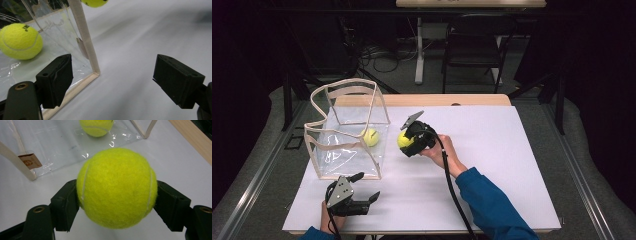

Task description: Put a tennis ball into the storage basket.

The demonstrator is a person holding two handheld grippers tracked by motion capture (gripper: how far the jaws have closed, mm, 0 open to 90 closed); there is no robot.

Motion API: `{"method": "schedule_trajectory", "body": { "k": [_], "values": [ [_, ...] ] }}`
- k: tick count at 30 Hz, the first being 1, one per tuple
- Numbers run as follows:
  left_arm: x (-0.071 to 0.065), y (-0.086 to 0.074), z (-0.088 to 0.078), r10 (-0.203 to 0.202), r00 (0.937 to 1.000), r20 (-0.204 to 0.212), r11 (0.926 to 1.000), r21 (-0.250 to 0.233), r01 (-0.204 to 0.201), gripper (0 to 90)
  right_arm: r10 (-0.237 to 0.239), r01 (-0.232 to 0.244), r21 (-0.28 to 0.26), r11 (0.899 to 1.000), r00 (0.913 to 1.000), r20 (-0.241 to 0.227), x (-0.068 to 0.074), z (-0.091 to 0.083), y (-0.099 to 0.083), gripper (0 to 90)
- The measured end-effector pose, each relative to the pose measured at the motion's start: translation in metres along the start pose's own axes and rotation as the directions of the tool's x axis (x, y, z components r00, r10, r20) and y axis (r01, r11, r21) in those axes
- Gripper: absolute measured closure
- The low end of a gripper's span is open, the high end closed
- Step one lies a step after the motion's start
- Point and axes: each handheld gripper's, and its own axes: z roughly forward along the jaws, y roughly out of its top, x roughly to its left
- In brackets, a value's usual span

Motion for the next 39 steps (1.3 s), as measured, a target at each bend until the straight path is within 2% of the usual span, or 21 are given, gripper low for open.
{"method": "schedule_trajectory", "body": {
  "k": [7, 18, 19, 20, 39],
  "values": [
    [0.000, 0.000, 0.000, 0.002, 1.0000, 0.002, 1.0000, -0.001, -0.002, 16.2, 0.011, -0.011, -0.013, 1.000, 0.9999, 0.011, -0.009, -0.012, 0.003, 25.9],
    [0.000, 0.000, 0.000, 0.003, 1.0000, 0.000, 1.0000, -0.005, -0.003, 16.2, 0.007, -0.007, -0.012, 1.000, 0.9999, 0.014, -0.010, -0.015, 0.005, 25.9],
    [0.000, 0.000, 0.000, 0.000, 1.0000, -0.001, 1.0000, -0.005, 0.000, 16.2, 0.018, -0.018, -0.026, 0.999, 0.9997, -0.017, -0.013, -0.022, 0.010, 25.9],
    [0.000, 0.000, 0.000, -0.001, 1.0000, -0.001, 1.0000, -0.004, 0.001, 16.2, 0.018, -0.019, -0.039, 0.999, 0.9996, -0.021, -0.014, -0.024, 0.012, 25.9],
    [0.000, 0.001, 0.000, 0.005, 1.0000, 0.005, 1.0000, -0.003, -0.005, 16.2, -0.003, 0.003, -0.030, 1.000, 0.9996, 0.027, -0.020, -0.037, 0.024, 26.0]
  ]
}}
